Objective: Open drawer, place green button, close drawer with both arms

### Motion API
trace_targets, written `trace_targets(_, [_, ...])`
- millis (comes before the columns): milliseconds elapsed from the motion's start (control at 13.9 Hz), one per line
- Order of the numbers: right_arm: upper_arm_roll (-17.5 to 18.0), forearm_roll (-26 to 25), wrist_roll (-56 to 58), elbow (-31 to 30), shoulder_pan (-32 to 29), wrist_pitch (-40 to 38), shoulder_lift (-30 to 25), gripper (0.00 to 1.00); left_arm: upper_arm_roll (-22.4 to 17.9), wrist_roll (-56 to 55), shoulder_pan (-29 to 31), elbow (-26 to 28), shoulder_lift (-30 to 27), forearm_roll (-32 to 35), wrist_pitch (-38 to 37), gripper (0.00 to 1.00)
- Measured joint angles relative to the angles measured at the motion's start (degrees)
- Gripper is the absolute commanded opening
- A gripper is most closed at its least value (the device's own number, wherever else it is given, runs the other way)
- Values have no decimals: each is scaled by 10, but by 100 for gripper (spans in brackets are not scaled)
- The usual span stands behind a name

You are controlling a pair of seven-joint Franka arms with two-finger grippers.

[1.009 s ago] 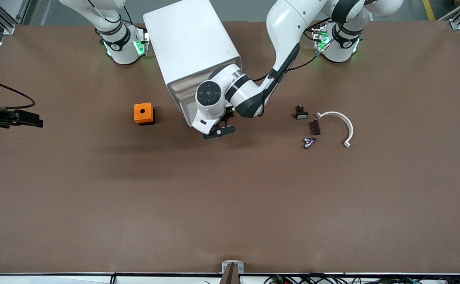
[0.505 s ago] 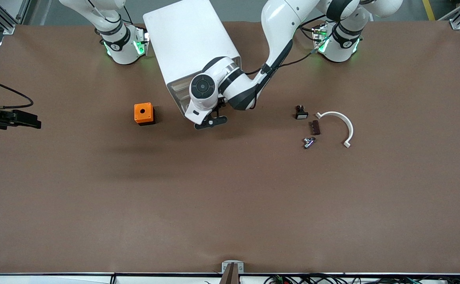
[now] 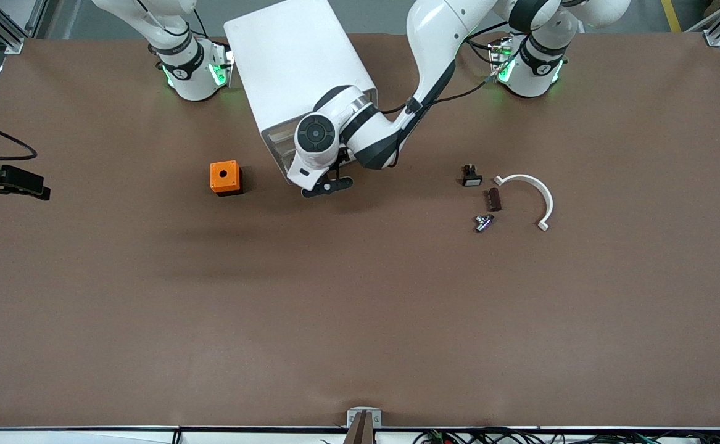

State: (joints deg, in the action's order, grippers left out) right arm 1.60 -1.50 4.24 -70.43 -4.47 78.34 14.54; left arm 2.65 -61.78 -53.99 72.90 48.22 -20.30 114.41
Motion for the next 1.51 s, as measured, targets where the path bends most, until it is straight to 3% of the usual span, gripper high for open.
trace_targets(361, [-1, 0, 0, -1, -1, -12, -42, 100, 0, 0, -1, 7, 0, -39, 0, 100])
trace_targets(1009, [-2, 0, 0, -82, -1, 7, -110, 100, -2, 0, 3, 2, -2, -39, 4, 100])
trace_targets(1298, [-2, 0, -1, -166, -1, 46, -173, 100, -8, 0, 37, -9, -26, -38, 6, 100])
trace_targets(1514, [-4, 0, -3, -180, -1, 45, -191, 100, -9, 0, 83, -10, -68, -36, 5, 100])
